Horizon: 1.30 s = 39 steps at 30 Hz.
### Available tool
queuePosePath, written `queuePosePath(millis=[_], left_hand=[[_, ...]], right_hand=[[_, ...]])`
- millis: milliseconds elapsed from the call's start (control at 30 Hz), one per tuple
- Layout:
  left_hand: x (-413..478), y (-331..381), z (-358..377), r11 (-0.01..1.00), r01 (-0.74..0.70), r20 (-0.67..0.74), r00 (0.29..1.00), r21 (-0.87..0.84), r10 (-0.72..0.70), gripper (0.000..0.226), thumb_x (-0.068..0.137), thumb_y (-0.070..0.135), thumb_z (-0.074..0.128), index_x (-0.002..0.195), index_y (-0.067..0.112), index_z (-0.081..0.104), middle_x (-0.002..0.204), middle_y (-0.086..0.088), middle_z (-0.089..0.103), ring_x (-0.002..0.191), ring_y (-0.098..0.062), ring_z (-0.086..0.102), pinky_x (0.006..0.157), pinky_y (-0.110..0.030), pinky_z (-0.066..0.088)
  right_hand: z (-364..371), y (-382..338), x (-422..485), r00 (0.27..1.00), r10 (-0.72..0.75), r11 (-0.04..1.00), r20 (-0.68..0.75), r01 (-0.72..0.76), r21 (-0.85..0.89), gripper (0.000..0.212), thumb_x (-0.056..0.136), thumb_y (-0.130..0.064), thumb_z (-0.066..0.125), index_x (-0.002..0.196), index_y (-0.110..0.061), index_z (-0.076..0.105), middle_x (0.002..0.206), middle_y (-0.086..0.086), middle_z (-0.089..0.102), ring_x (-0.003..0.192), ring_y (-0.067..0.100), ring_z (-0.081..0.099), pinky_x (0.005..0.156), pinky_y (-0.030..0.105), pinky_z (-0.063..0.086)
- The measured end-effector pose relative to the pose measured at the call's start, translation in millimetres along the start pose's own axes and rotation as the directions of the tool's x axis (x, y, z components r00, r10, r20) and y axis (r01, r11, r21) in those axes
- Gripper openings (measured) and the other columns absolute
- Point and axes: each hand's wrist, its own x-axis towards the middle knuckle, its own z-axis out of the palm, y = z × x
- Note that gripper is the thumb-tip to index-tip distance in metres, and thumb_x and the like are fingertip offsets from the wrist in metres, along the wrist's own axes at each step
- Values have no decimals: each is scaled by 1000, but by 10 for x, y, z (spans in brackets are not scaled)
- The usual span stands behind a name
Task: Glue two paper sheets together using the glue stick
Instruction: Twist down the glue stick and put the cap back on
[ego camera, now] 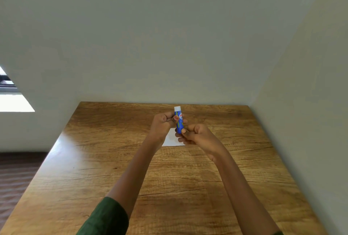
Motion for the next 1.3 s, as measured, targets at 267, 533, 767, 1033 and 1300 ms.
queuePosePath(millis=[267, 533, 767, 1033, 1300], left_hand=[[-22, 23, 92, 1000, 8, 0, 1000, -21, -8, 16, 91, 2, 52, 98, -3, 66, 77, -5, 71, 71, -7, 69, 68, -16, 53], [39, 98, 55, 999, 17, 45, 999, -43, -15, 17, 93, 6, 50, 95, 6, 67, 84, -7, 73, 78, -15, 69, 73, -24, 55], [50, 99, 62, 1000, 16, 31, 999, -19, -15, 17, 92, 4, 50, 94, 4, 67, 81, -3, 73, 75, -11, 69, 69, -19, 53], [73, 127, 65, 997, 50, 17, 999, -60, -49, 17, 91, 1, 50, 96, 0, 67, 76, -3, 73, 73, -13, 70, 68, -24, 57], [95, 106, 42, 998, 51, 50, 998, -43, -49, 19, 93, 6, 51, 87, 7, 69, 78, 0, 74, 70, -13, 67, 62, -20, 53]], right_hand=[[90, -92, -27, 918, -126, 972, -376, 38, -232, 16, 65, -23, 81, 63, -10, 72, 63, 7, 71, 58, 24, 67, 62, 37, 56], [-14, -17, 6, 1000, 7, 995, -28, -4, 100, 33, 89, -35, 60, 109, -10, 66, 97, 6, 72, 86, 14, 69, 80, 30, 55], [-28, -29, 6, 998, 49, 949, 41, -59, 310, 22, 94, -20, 54, 99, -4, 68, 89, 8, 74, 80, 15, 71, 72, 24, 57], [114, -19, 60, 988, 64, 967, -143, -26, 253, 35, 79, -26, 74, 107, -7, 61, 97, 8, 71, 84, 19, 71, 71, 29, 58], [24, -43, 43, 988, 71, 905, 136, -121, 407, 33, 100, -27, 40, 107, -6, 64, 100, 11, 72, 88, 21, 71, 82, 32, 54]])
